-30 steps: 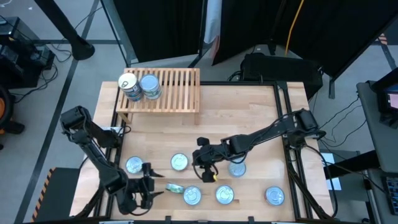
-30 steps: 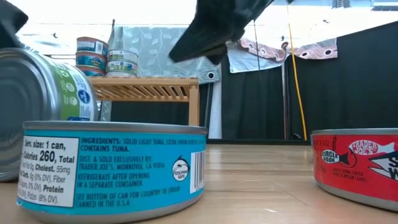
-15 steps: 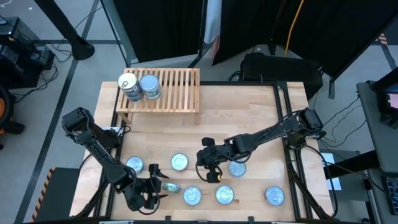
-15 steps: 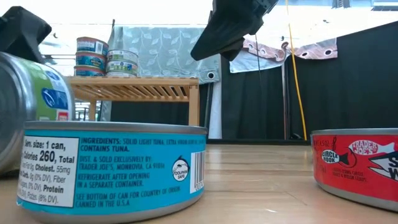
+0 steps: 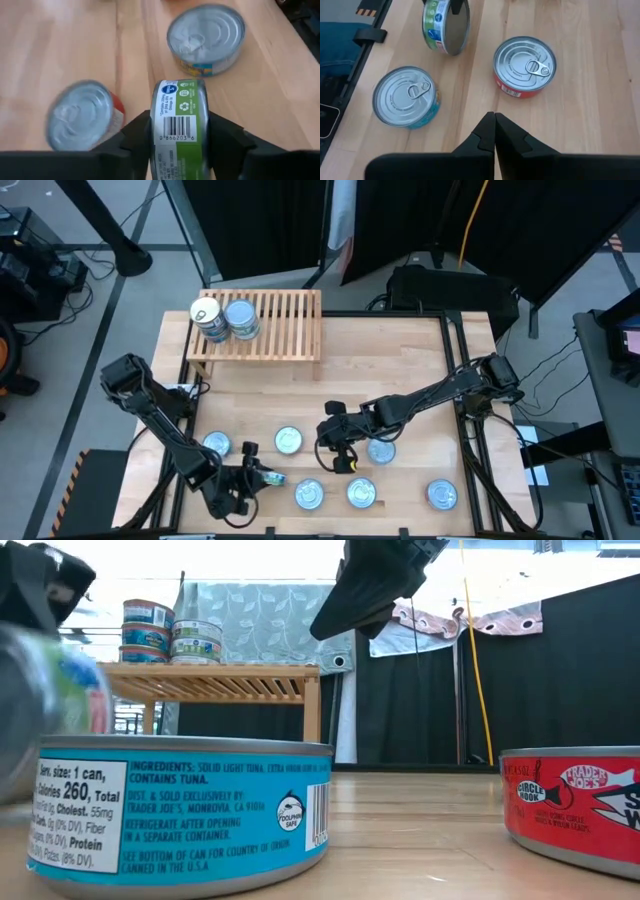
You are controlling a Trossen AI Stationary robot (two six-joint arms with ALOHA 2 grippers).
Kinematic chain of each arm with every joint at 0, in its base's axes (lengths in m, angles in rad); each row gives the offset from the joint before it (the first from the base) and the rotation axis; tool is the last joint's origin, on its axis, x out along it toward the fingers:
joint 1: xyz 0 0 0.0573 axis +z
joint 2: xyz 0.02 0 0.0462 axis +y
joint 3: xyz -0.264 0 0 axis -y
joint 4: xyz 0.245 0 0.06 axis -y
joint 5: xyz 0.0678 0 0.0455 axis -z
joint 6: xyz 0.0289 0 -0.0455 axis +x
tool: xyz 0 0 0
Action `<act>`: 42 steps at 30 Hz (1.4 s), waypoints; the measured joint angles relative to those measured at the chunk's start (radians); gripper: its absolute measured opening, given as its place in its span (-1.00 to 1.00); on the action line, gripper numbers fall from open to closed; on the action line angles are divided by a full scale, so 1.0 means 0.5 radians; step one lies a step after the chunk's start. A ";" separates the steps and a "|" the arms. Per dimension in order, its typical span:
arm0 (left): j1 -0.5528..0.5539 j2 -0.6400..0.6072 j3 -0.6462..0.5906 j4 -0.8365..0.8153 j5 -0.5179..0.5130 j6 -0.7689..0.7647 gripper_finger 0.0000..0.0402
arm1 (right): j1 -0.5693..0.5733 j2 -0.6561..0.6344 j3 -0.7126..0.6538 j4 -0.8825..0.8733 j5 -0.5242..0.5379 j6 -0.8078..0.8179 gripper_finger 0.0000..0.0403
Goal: Stack canned seafood by type on shelf
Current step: Stack the green can on top of the other green can
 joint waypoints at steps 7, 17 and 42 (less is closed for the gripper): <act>0.065 -0.156 0.280 -0.504 -0.240 0.295 -0.26 | -0.002 0.000 0.000 -0.015 0.001 -0.128 -1.00; 0.360 -0.415 0.867 -1.525 -0.894 0.853 -0.22 | -0.047 0.000 0.000 -0.075 0.005 -0.295 -1.00; 1.917 -0.887 1.044 -1.696 -0.853 2.075 -0.22 | -0.067 0.001 0.000 -0.094 0.001 -0.266 -1.00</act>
